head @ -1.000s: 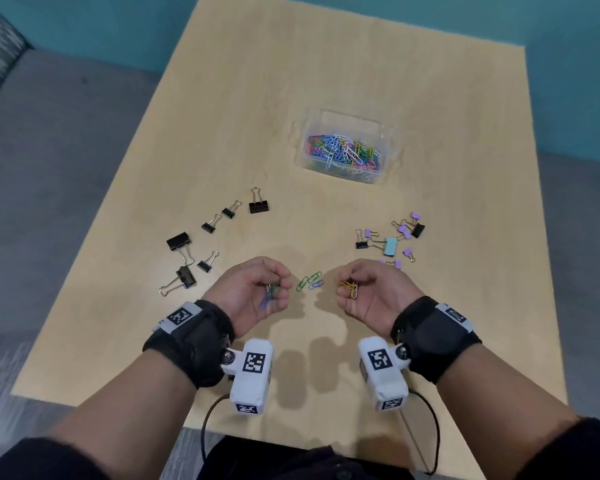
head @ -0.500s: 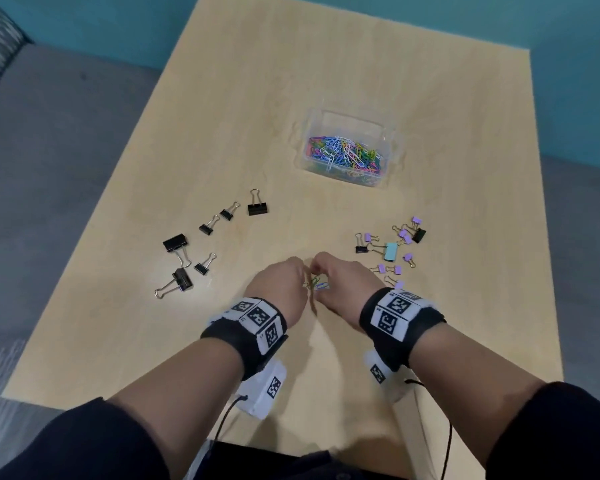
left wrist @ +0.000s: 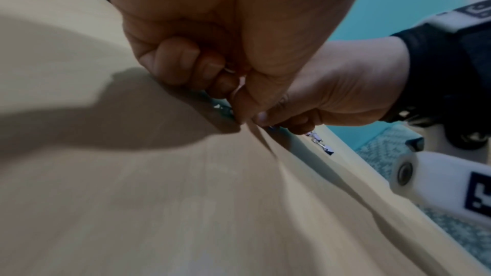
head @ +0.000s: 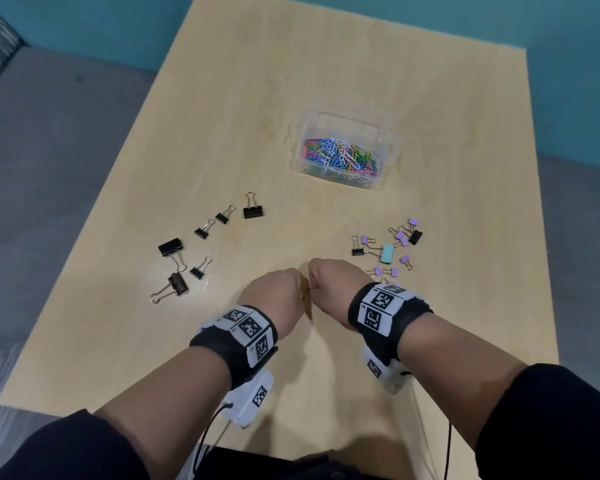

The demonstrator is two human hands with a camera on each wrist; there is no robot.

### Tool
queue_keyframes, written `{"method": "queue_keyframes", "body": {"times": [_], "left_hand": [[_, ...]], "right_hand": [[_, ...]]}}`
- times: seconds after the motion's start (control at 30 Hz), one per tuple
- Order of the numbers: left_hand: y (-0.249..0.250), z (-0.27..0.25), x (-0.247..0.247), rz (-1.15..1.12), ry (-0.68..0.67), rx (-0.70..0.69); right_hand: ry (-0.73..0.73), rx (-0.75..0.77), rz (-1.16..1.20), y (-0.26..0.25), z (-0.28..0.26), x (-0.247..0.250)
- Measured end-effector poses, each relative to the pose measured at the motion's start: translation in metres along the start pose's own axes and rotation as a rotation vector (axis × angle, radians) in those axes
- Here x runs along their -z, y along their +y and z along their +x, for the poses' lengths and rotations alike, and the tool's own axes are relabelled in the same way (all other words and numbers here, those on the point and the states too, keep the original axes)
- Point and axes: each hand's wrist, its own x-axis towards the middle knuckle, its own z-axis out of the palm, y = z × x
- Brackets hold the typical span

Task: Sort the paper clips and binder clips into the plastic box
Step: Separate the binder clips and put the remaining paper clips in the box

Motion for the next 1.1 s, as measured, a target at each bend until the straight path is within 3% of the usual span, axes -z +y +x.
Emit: {"method": "queue_keyframes", "body": {"times": [0.17, 0.23, 0.3, 0.37, 0.4, 0.47, 0.63, 0.77, 0.97, 1.1], "left_hand": [[-0.001, -0.010, -0.001, -0.100, 0.032, -0.001], [-0.008, -0.010, 0.001, -0.450, 0.040, 0.097], [-0.015, -0.011, 0.006, -1.000, 0.020, 0.224], [-0.022, -0.012, 0.011, -1.392, -0.045, 0.298], [-0.024, -0.014, 0.013, -1.489, -0.078, 0.305], [-0.026, -0.014, 0.014, -1.564, -0.134, 0.301], [-0.015, -0.009, 0.016, -1.642, -0.145, 0.326], [-0.001, 0.003, 0.027, -1.652, -0.086, 0.412], [0.039, 0.078, 0.102, -1.617, 0.133, 0.336], [0.069, 0.124, 0.146, -1.532, 0.139, 0.239]], "right_hand": [[0.011, 0.003, 0.053, 0.000, -0.009, -0.002], [0.055, -0.049, 0.190, 0.005, -0.015, 0.000], [0.137, -0.198, 0.574, 0.012, -0.021, 0.003], [0.175, -0.351, 1.185, 0.019, -0.027, 0.006], [0.167, -0.393, 1.450, 0.022, -0.031, 0.007], [0.123, -0.400, 1.755, 0.027, -0.039, 0.008], [0.052, -0.404, 2.078, 0.032, -0.044, 0.006], [0.018, -0.408, 2.084, 0.027, -0.037, 0.022], [0.388, -0.337, 1.966, 0.031, 0.016, 0.111], [0.471, -0.347, 1.811, 0.033, 0.049, 0.162]]}}
